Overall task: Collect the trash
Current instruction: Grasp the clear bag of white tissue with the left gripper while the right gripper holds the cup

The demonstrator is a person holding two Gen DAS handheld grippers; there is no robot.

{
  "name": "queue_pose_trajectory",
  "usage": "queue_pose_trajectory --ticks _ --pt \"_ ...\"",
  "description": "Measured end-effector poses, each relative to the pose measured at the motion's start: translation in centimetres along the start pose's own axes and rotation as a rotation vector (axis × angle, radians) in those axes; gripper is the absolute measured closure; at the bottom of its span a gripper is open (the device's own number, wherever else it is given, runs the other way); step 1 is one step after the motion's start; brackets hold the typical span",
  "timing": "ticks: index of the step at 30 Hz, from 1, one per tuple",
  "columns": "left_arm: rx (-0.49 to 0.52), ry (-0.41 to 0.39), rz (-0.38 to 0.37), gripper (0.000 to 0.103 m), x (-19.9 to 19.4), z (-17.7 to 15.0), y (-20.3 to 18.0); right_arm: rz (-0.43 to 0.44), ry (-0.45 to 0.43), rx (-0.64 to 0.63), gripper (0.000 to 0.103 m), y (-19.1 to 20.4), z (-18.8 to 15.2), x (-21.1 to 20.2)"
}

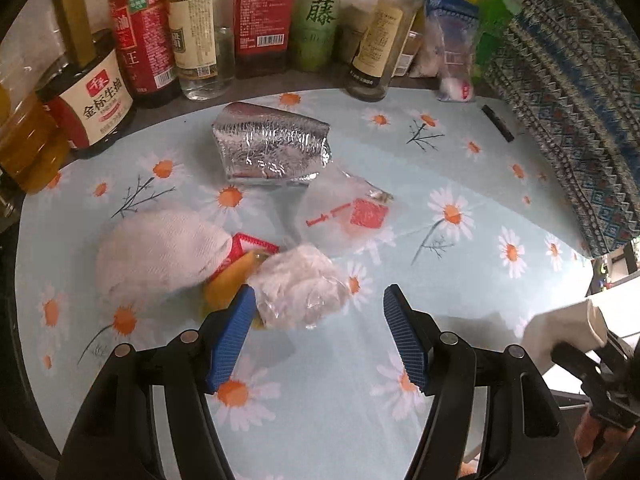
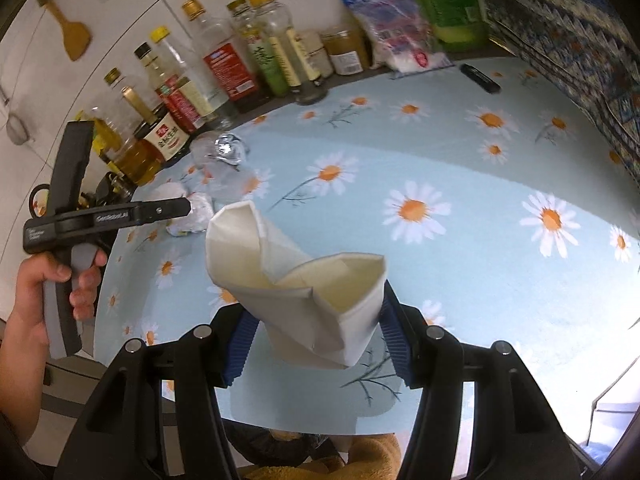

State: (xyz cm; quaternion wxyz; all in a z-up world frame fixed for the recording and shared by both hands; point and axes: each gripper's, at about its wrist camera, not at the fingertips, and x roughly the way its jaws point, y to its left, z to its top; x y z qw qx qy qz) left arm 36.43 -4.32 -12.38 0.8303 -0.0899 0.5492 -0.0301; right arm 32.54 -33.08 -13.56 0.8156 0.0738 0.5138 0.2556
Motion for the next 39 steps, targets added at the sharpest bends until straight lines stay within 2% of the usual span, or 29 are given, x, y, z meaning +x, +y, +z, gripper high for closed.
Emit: queue_pose_trajectory --ticks 5,12,14,21,30,39 --pt "-0.004 0.026 0.056 0.038 1.6 0.6 0.3 0.008 0.006 0.006 0.046 -0.4 -0.2 0.2" --pt "0.009 0.035 0.083 0.04 2.4 0.9 -0.1 0.024 0.002 0.003 0.046 -0.5 0.0 0.2" --pt "0.013 0.037 0.083 0.045 2.7 1.0 -0.2 0.026 -0.001 0.002 0.046 -0.6 0.1 0.1" --pt "0.027 0.024 0.059 0.048 2.4 0.7 -0.4 0.034 0.001 -0.003 0.046 -0.3 -0.2 0.0" --pt "0.033 -0.067 0.015 0.048 -1.6 -0.5 -0.9 0.046 0.004 -0.04 0.046 1.6 -0.3 -0.3" --pt "0.005 -0.125 -0.022 0.048 -6.1 -4.2 0.0 0.069 0.007 -0.113 0.046 5.3 -0.7 -0.3"
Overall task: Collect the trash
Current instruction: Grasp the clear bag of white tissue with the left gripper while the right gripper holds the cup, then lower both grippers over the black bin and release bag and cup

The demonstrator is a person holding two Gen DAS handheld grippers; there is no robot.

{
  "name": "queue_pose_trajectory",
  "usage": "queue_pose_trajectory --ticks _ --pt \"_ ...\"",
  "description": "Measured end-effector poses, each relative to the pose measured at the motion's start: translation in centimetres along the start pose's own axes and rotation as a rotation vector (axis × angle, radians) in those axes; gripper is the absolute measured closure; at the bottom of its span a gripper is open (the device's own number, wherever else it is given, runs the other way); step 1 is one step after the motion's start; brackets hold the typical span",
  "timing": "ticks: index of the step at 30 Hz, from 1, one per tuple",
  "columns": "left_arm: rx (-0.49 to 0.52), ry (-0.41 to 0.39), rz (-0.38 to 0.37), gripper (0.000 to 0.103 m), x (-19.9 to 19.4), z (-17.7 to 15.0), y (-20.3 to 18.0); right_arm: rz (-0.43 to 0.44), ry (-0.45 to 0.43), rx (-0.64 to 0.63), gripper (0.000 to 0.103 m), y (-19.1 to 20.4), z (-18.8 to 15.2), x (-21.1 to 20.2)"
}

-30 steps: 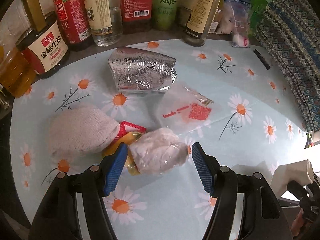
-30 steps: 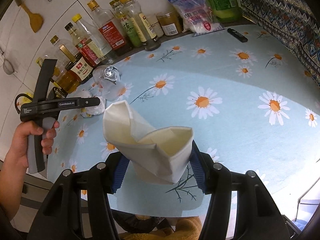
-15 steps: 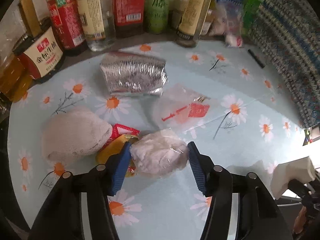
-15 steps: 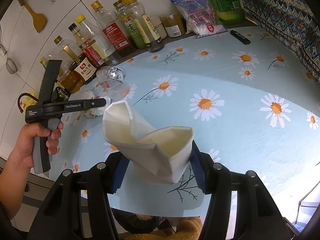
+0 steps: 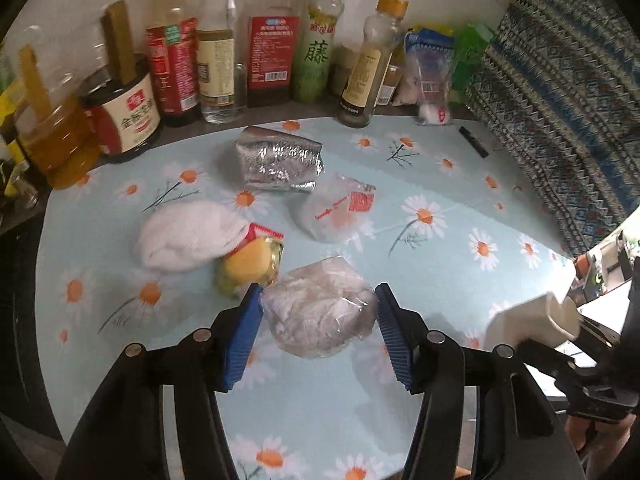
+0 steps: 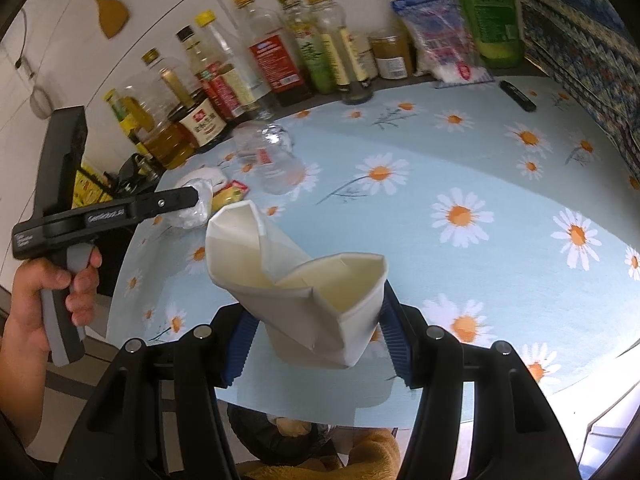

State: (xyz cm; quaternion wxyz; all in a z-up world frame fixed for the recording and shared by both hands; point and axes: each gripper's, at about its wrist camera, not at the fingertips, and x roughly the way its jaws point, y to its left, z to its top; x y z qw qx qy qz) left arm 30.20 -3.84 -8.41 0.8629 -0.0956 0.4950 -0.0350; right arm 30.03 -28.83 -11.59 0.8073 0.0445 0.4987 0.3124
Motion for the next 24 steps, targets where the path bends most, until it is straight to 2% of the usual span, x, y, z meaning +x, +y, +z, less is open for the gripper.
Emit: queue_pose_trajectory --ticks 6,24 --pt "-0.037 -0.029 -0.013 0.048 -2.9 -3.1 1.4 0.019 0.012 -0.038 0.046 3.0 -0.4 0.5" --pt "-0.149 -0.011 -0.032 0.048 -7.3 -12.9 6.9 0.067 0.064 -0.124 0.046 12.0 -3.4 2.2"
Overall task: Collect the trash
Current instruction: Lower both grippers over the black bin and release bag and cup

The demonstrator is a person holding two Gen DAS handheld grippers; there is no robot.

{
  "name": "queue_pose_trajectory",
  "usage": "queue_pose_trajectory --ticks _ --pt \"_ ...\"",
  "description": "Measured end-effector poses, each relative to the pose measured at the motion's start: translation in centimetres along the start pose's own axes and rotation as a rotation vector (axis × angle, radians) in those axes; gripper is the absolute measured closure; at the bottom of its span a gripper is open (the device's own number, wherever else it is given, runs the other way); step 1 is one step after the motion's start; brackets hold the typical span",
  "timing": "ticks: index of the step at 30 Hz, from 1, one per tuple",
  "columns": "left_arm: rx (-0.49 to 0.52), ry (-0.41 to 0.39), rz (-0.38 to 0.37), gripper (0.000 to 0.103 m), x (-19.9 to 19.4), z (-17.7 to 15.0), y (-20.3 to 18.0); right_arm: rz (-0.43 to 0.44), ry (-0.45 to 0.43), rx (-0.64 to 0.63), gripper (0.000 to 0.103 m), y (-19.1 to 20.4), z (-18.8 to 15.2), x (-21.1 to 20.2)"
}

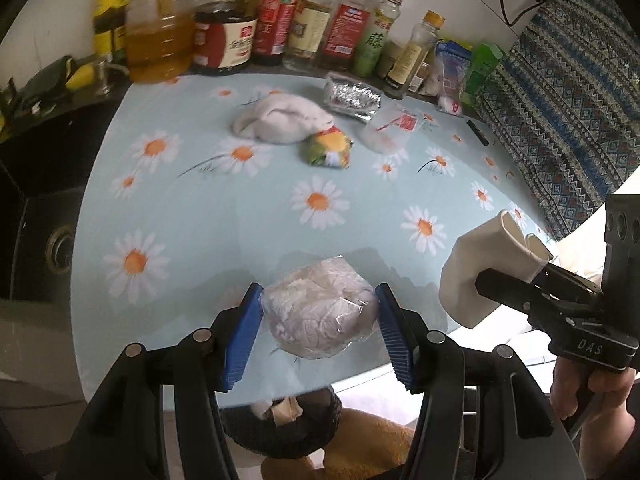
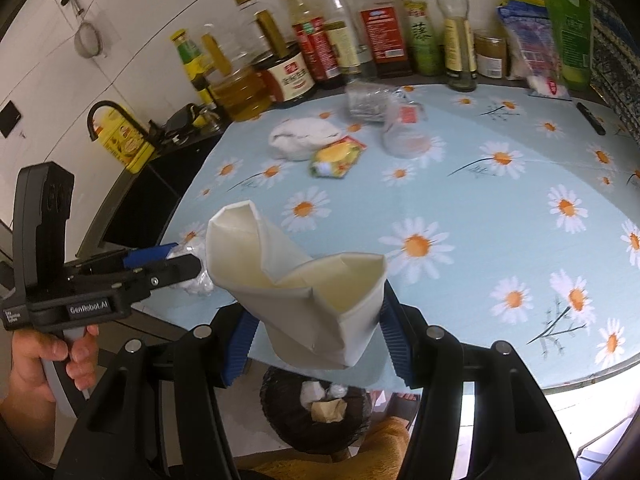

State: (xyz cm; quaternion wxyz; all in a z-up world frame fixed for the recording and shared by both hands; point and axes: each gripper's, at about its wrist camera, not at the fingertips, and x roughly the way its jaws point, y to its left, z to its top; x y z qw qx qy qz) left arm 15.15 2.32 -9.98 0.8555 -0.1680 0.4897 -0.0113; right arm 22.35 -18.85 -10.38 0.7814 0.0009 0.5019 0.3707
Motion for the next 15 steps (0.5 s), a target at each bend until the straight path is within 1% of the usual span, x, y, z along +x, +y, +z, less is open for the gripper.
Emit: queue_pose_trajectory --ticks 6,15 --pt "-0.03 0.005 -0.015 0.048 -0.9 -2.6 1.7 0.0 0.015 -0.02 0.046 2.4 -1.4 0.5" --pt "-0.074 0.057 -0.058 0.048 -1.0 -7.2 3.4 -0.007 0.066 -0.009 0.046 4.5 -4.8 1.3"
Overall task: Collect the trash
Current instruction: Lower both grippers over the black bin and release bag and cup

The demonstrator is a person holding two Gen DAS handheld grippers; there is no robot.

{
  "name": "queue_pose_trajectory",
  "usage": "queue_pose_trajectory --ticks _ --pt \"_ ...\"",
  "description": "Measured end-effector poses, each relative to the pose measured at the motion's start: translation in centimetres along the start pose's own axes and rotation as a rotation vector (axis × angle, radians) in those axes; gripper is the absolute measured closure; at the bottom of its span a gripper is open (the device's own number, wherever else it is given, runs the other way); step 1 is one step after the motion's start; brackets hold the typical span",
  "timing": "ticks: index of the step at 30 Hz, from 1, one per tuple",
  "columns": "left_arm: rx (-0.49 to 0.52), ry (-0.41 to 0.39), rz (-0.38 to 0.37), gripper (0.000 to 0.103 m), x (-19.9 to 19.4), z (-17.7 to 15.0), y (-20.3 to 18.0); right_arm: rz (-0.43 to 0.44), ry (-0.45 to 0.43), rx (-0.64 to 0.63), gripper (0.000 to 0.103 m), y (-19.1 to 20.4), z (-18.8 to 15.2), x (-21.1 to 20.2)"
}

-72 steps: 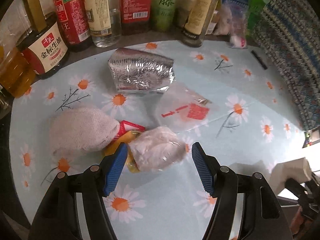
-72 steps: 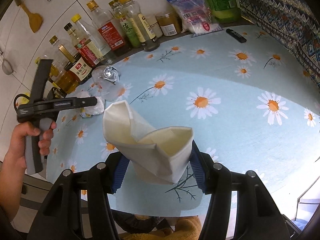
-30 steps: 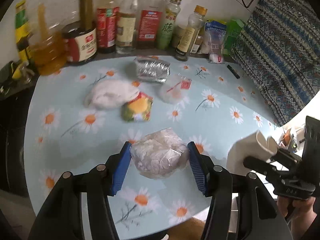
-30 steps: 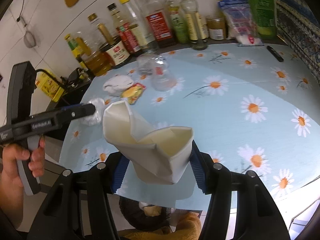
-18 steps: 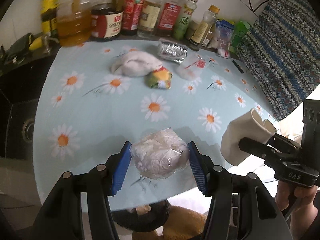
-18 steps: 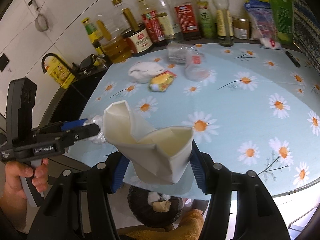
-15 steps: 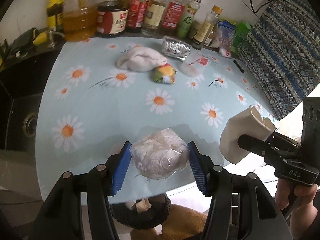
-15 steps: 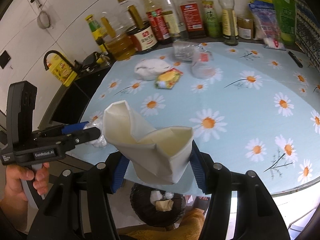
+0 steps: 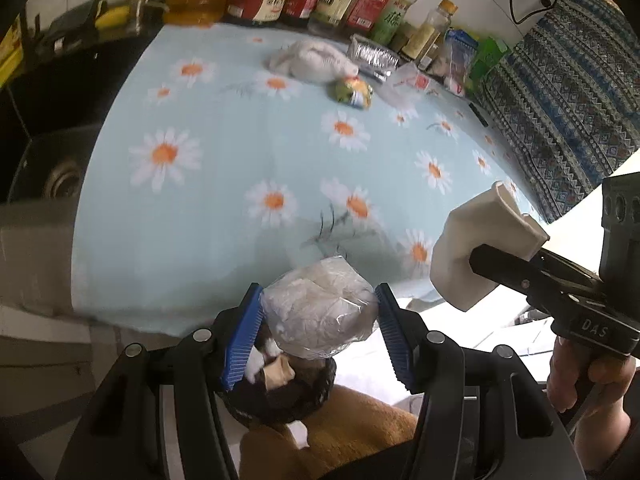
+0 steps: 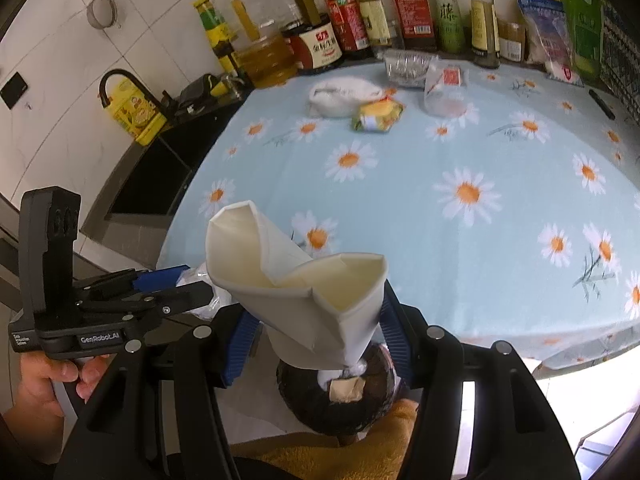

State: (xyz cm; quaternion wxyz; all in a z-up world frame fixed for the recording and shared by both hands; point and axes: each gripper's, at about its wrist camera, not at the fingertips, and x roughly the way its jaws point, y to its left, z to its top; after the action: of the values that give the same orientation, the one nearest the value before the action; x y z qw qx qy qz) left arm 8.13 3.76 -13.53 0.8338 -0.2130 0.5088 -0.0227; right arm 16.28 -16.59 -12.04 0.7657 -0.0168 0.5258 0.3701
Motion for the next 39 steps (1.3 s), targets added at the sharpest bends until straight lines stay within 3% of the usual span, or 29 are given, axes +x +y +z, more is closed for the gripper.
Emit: queue_pose_trajectory --ticks 7,18,30,34,39 --pt "-0.03 0.055 -0.037 0.048 0.8 -3.4 0.8 -0.003 0.057 0.005 0.046 1.0 -2.8 1.2" --pt "-0.054 0.145 -0.035 0.048 2.6 -7.6 1.8 0.0 0.135 0.025 0.045 1.9 -6.6 2.8" --pt "-0.116 0.207 -0.039 0.046 3.3 -9.5 3.1 0.015 0.176 0.039 0.044 2.2 -8.4 4.0" --pt "-0.132 0.211 -0.025 0.034 3.4 -9.6 3.6 0.035 0.186 0.069 0.032 1.9 -8.3 4.2" --pt "-0.141 0.209 -0.021 0.034 3.4 -9.1 3.8 0.034 0.181 0.065 0.03 2.2 -7.9 4.2"
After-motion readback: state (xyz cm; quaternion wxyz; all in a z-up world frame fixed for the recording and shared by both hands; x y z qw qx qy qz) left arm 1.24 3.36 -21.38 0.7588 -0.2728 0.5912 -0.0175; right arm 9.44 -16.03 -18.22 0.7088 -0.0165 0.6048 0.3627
